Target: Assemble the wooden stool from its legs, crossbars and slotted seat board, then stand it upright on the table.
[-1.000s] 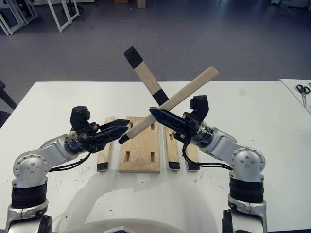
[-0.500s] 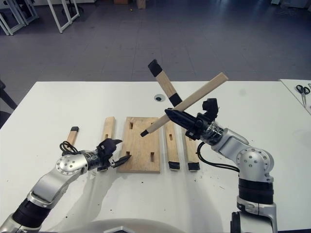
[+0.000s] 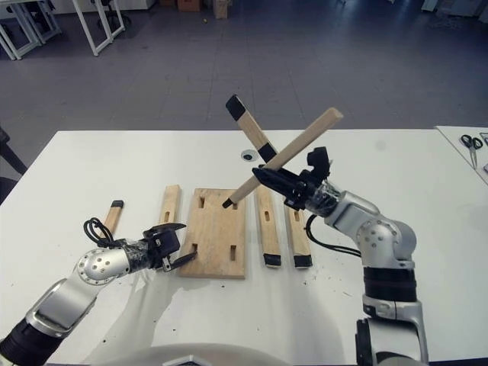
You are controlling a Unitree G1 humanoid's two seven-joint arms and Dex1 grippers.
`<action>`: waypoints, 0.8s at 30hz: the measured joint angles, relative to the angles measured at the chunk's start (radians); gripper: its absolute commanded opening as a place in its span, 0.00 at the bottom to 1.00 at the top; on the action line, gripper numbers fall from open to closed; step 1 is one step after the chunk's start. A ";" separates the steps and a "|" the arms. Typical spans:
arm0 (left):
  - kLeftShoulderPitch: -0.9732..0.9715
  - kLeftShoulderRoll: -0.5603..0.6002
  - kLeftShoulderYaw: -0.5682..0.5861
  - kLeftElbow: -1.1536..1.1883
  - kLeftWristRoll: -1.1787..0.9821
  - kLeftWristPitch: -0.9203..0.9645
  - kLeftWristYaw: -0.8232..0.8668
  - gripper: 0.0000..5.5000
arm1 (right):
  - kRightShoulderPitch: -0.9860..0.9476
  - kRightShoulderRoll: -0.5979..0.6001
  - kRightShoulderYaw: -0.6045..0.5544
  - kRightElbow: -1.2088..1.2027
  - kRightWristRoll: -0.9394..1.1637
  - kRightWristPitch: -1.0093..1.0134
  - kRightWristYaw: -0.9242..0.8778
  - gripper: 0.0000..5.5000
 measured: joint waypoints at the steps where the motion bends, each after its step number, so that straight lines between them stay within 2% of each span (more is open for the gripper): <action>1: -0.004 0.019 0.008 0.013 0.000 -0.022 -0.016 0.68 | -0.010 0.000 0.024 0.031 -0.039 -0.027 0.026 0.37; 5: -0.047 0.112 0.040 0.111 0.003 -0.133 -0.089 0.68 | -0.066 0.002 0.123 0.182 -0.202 -0.141 0.139 0.37; 9: -0.096 0.153 0.050 0.222 0.006 -0.257 -0.145 0.68 | -0.143 0.027 0.163 0.336 -0.303 -0.220 0.214 0.37; 14: -0.167 0.157 0.029 0.329 0.044 -0.370 -0.181 0.68 | -0.204 0.075 0.177 0.409 -0.344 -0.250 0.287 0.37; 18: -0.196 0.140 0.023 0.361 0.075 -0.387 -0.184 0.68 | -0.241 0.083 0.183 0.449 -0.394 -0.271 0.308 0.37; 24: -0.211 0.128 0.019 0.390 0.083 -0.408 -0.192 0.68 | -0.352 0.136 0.218 0.683 -0.502 -0.390 0.337 0.37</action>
